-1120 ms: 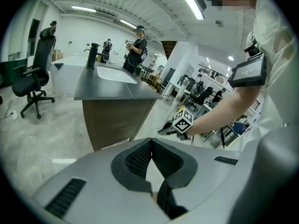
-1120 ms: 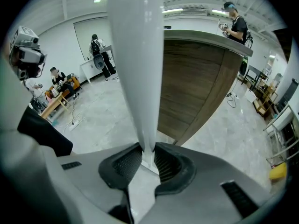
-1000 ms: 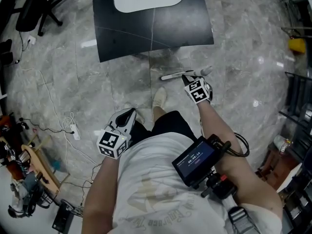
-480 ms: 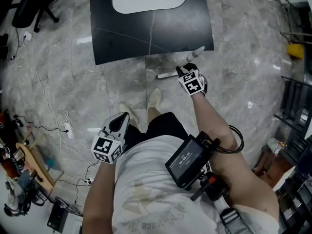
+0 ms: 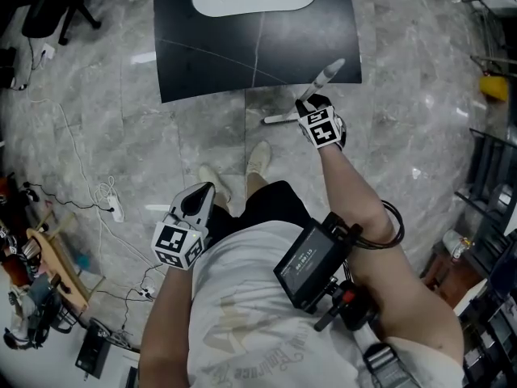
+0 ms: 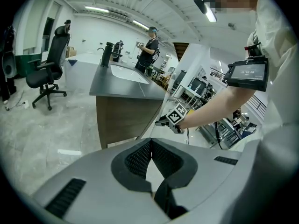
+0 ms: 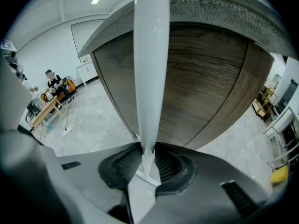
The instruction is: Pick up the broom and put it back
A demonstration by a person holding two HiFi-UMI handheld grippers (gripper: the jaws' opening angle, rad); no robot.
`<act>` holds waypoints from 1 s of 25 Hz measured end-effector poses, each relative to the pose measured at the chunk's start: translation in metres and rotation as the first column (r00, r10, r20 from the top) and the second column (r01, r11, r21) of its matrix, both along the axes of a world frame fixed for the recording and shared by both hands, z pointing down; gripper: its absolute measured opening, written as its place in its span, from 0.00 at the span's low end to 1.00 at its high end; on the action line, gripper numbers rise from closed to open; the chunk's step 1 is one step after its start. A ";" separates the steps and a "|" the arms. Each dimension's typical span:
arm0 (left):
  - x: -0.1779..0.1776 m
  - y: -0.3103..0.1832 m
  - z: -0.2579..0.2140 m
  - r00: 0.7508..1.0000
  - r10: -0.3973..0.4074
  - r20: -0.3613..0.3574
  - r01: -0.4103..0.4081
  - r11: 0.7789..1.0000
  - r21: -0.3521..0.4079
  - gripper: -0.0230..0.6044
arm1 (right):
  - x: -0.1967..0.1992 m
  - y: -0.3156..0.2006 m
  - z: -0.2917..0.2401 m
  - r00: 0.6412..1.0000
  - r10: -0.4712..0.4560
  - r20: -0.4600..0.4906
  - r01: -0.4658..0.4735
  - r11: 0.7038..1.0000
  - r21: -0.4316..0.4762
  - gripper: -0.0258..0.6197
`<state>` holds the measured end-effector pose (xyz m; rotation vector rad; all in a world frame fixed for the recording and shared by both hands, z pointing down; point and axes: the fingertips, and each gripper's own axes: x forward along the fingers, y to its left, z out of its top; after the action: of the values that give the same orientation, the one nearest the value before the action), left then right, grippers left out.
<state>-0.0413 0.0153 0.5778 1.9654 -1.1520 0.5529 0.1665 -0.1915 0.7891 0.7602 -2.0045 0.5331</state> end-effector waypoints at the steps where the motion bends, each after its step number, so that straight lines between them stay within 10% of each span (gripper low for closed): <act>1: 0.000 0.000 0.000 1.000 -0.002 0.003 0.002 1.000 0.001 0.06 | 0.001 0.000 0.000 1.000 0.001 -0.001 -0.001 1.000 0.000 0.19; 25: 0.014 -0.016 -0.015 0.998 0.068 0.014 -0.069 0.996 0.065 0.06 | 0.016 0.008 -0.038 0.990 0.067 0.121 -0.078 0.993 0.087 0.25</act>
<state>-0.0274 -0.0003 0.5631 2.0665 -1.1257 0.5695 0.1824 -0.1833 0.7511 0.8788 -2.1288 0.5421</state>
